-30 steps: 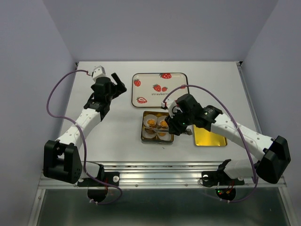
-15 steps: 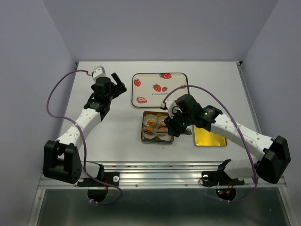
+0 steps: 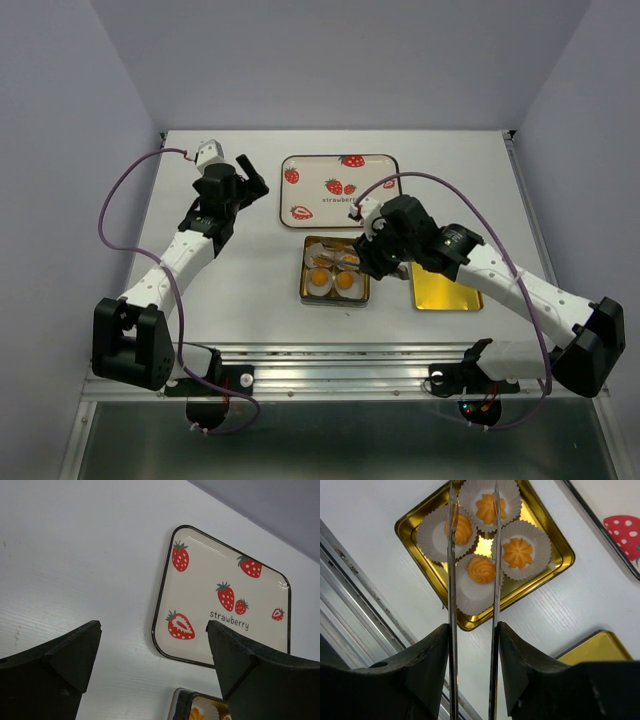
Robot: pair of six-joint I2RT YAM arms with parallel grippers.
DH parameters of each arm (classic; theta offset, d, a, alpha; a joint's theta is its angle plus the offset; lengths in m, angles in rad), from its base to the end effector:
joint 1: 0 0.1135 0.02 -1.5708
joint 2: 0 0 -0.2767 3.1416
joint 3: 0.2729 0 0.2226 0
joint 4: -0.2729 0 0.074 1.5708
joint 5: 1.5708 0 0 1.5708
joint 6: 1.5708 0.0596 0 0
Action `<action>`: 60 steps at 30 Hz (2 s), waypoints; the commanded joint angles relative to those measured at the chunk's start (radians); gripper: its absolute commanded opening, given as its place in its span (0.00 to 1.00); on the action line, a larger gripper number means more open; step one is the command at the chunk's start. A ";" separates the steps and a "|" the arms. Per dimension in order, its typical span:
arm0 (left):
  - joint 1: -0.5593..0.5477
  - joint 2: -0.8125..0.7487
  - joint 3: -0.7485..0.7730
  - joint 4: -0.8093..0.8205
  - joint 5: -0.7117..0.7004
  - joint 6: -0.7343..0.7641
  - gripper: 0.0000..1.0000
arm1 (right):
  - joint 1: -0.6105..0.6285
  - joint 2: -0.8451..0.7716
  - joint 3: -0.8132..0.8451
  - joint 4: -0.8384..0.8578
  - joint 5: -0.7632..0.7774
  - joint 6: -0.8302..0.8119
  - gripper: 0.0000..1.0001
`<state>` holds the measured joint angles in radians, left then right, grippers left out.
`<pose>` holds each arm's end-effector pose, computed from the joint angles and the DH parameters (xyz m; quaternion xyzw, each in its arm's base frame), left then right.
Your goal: Pack the cookies
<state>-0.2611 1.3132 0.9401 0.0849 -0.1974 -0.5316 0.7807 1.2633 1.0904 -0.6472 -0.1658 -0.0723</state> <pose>0.2909 -0.0656 0.3212 -0.1659 0.7822 -0.1570 0.5797 0.1695 0.1817 0.3024 -0.4112 0.8316 0.1990 0.3159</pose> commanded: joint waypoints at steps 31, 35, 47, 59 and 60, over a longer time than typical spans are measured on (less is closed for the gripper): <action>-0.017 -0.068 -0.096 0.044 0.098 -0.001 0.99 | -0.745 0.605 0.129 0.696 0.284 0.108 0.40; -0.020 -0.069 -0.098 0.046 0.090 -0.004 0.99 | -0.782 0.668 0.152 0.693 0.220 0.109 0.48; -0.020 -0.031 -0.070 0.065 0.104 0.005 0.99 | -0.782 0.539 0.117 0.497 0.253 0.152 0.84; -0.021 0.030 -0.034 0.092 0.130 0.027 0.99 | -0.543 0.214 0.026 0.005 0.420 0.285 1.00; -0.020 0.034 -0.029 0.090 0.130 0.030 0.99 | -0.510 0.214 0.026 -0.037 0.419 0.319 1.00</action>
<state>-0.2752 1.3437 0.8528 0.1345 -0.0788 -0.5289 0.1085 1.5024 1.1587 -0.3923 0.1757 0.1600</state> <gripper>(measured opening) 0.986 0.997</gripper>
